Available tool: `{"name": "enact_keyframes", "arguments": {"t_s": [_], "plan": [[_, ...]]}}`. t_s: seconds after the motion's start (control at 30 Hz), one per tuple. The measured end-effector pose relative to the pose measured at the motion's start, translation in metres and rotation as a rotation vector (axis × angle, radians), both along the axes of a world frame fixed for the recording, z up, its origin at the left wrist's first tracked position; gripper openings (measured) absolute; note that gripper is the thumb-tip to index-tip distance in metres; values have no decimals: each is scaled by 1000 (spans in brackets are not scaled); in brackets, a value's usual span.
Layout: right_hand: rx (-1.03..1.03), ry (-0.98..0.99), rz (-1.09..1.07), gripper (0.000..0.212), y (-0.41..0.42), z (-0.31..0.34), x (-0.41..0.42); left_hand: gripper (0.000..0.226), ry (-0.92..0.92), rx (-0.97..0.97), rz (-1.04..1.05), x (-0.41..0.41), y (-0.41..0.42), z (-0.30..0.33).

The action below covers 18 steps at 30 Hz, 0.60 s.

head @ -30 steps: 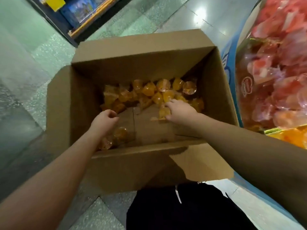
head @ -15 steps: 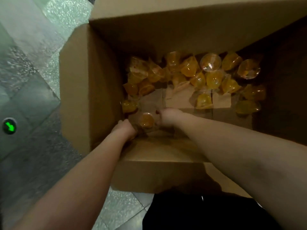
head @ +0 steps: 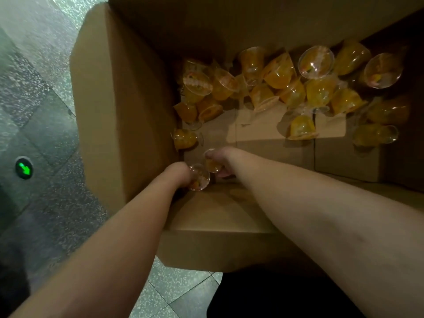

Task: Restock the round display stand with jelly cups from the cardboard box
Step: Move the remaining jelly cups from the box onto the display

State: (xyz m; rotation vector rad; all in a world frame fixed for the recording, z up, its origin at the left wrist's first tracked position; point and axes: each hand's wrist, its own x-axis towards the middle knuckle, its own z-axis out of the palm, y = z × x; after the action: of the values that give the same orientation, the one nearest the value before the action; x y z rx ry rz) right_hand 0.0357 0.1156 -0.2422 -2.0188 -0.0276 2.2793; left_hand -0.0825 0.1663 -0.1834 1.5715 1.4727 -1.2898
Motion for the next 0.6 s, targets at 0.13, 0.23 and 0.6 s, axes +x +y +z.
{"name": "enact_keyframes", "arguments": {"t_s": [0.13,0.23,0.6], "plan": [[-28,-40,-71,45,-19,6,30,43,-82,-74,254,1,-1,-4],[-15,-108,-48,43,-40,18,55,42,-102,-85,303,6,0,-2],[405,-169,-33,76,-107,94,147,44,-392,-129,689,32,-8,39]]}}
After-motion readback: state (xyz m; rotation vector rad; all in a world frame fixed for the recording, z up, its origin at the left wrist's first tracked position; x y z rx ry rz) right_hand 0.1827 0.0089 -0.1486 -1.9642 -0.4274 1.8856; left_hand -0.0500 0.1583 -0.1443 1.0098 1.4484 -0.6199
